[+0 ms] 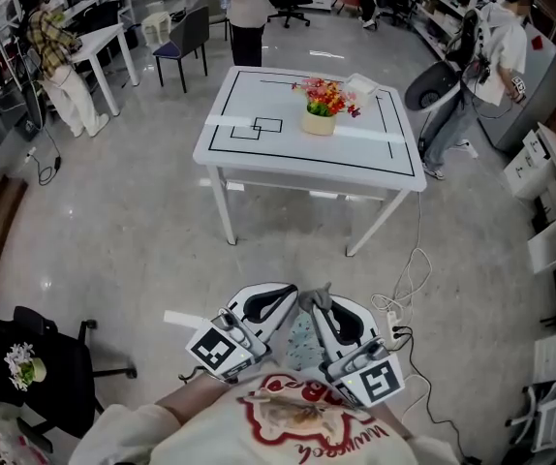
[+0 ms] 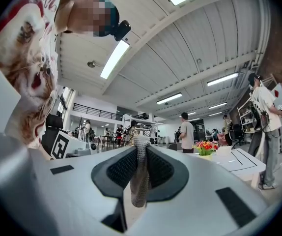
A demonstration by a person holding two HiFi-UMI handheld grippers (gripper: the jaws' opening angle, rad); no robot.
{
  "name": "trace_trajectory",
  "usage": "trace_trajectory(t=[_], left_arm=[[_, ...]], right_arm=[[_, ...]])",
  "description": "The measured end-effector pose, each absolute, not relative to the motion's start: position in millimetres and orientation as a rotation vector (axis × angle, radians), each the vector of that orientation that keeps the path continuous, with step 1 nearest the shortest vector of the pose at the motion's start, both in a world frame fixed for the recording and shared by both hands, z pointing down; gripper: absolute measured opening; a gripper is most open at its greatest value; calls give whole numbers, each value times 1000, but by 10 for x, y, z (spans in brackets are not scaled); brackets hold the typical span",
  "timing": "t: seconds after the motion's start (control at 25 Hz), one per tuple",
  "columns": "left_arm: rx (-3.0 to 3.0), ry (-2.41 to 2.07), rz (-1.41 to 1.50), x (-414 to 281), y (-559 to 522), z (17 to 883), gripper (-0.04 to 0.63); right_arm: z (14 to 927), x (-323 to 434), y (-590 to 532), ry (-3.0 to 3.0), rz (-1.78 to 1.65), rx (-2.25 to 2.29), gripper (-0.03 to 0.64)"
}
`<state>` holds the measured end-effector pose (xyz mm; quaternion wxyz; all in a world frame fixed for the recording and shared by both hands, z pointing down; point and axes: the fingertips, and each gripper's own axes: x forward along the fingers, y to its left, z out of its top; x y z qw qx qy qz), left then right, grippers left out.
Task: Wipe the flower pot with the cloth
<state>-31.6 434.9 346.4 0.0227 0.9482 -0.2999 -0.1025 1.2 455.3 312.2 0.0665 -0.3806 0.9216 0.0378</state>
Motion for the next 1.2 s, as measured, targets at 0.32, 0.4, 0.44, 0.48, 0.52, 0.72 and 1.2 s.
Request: trace_trajectory(t=[0.32, 0.4, 0.44, 0.48, 0.52, 0.72, 1.2], left_arm=[[2935, -972, -312, -290, 3852, 3430, 3], [2929, -984, -308, -268, 3691, 3459, 3], [2925, -987, -305, -251, 3610, 3471, 3], [2923, -989, -303, -230, 3529, 3476, 3], [2922, -991, -300, -208, 3446, 3477, 3], [2912, -1012, -286, -100, 2994, 3479, 3], [2881, -1086, -273, 226, 1882, 3462, 3]], right_arm=[[3137, 51, 4022, 2811, 109, -1131, 44], [3178, 87, 3861, 2816, 96, -1126, 44], [3182, 107, 3777, 2814, 88, -1122, 44], [3174, 128, 3690, 2808, 82, -1118, 44], [3168, 153, 3598, 2803, 76, -1117, 44], [3186, 268, 3127, 2813, 64, -1106, 44], [3076, 596, 1974, 2823, 55, -1025, 44]])
